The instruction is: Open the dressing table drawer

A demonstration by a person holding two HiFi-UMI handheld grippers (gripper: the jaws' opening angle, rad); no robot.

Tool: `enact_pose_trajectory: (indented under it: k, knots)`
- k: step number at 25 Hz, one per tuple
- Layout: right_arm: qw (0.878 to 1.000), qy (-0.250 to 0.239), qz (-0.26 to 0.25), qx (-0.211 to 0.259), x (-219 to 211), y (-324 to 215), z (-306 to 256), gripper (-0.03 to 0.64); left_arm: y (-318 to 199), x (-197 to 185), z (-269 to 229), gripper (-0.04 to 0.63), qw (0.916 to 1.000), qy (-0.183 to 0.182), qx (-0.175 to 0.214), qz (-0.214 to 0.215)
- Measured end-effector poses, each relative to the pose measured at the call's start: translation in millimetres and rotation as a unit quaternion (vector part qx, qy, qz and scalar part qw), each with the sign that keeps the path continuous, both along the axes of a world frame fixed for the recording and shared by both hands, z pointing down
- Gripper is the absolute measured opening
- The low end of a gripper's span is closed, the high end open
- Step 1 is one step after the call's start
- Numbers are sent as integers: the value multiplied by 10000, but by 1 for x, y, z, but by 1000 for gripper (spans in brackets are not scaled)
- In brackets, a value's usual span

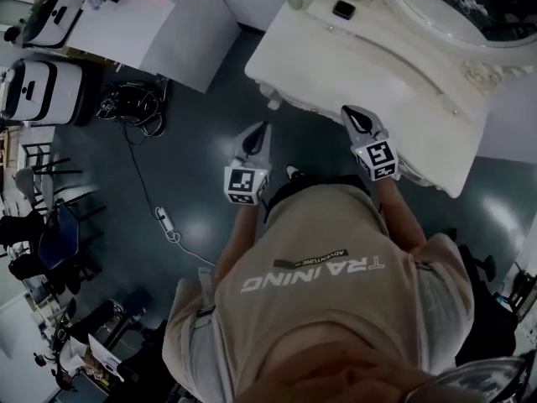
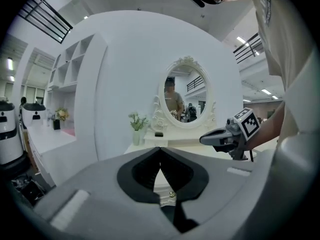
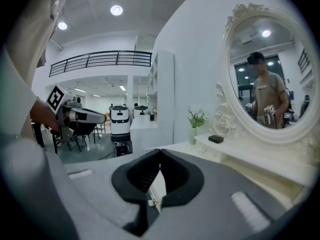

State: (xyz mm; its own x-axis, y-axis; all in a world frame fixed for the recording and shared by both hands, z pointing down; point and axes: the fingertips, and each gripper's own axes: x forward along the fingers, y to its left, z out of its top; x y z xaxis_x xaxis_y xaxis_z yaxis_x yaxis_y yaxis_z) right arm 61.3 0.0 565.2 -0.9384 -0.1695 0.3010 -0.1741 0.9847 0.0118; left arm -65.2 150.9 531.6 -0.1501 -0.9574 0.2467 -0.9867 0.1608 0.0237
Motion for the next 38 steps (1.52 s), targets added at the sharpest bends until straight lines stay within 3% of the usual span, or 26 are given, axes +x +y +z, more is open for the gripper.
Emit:
enact_pose_trajectory:
  k: [4, 9, 21, 27, 38]
  knots:
    - [9993, 51, 377, 53, -26, -16, 5, 3, -13, -40, 4, 8, 9995, -120, 61, 274]
    - [9975, 188, 676, -39, -39, -32, 20, 3, -30, -70, 16, 8, 9993, 102, 74, 343]
    - [9925, 142, 1118, -483, -130, -141, 75, 3, -126, -153, 40, 8, 9969, 72, -427, 655]
    - [9862, 204, 1504, -658, -154, -209, 81, 3, -199, -170, 37, 8, 9921, 140, -706, 1030]
    - [9742, 739, 1898, -973, -165, -250, 121, 3, -304, -170, 45, 8, 9801, 144, -828, 1800]
